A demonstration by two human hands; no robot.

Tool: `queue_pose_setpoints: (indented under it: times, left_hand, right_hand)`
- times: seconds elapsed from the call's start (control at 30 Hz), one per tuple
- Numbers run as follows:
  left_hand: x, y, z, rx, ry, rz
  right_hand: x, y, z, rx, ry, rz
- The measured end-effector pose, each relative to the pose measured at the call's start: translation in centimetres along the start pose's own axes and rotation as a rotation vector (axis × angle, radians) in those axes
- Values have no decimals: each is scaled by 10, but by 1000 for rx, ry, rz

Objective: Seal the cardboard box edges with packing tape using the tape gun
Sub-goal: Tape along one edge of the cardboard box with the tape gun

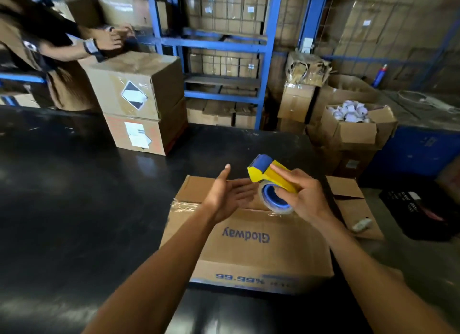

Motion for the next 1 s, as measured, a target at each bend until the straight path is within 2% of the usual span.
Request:
queue_pose_setpoints:
  times: [0.07, 0.13, 0.27, 0.33, 0.43, 0.5, 0.57, 0.6, 0.73, 0.87, 1.0]
  left_hand:
    - [22, 12, 9, 93, -47, -35]
    - [34, 17, 23, 120, -46, -49]
    - [40, 24, 31, 163, -49, -20]
    - [44, 27, 28, 142, 23, -23]
    - [57, 39, 29, 119, 103, 13]
    - [93, 65, 107, 214, 267, -91]
    - [93, 66, 121, 275, 346, -33]
    - [91, 62, 130, 251, 436, -12]
    - [79, 59, 148, 207, 738, -69]
    - [85, 66, 180, 254, 876, -183]
    - [62, 36, 213, 192, 965, -144]
  right_hand:
    - [-7, -7, -20, 197, -81, 131]
    - [-10, -10, -37, 285, -144, 172]
    - [-16, -9, -44, 249, -132, 213]
    - [-16, -12, -47, 198, -90, 235]
    - [-27, -16, -61, 106, -30, 152]
    - [-56, -47, -139, 14, -183, 232]
    - [-65, -54, -150, 2, -238, 212]
    - [-65, -56, -157, -10, -266, 214]
    - [-60, -46, -165, 95, -407, 230]
    - [-73, -23, -144, 238, -490, 230]
    - [-75, -3, -138, 442, -684, 239]
Point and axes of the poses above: each hand's wrist, its own x-axis away from the middle knuckle, its own z-axis out of the back of the hand, y = z × x, the point moved 5 cm from there along -x, towards the middle knuckle, and after that the axes turned 13 degrees about z, right-handed, at the moved point
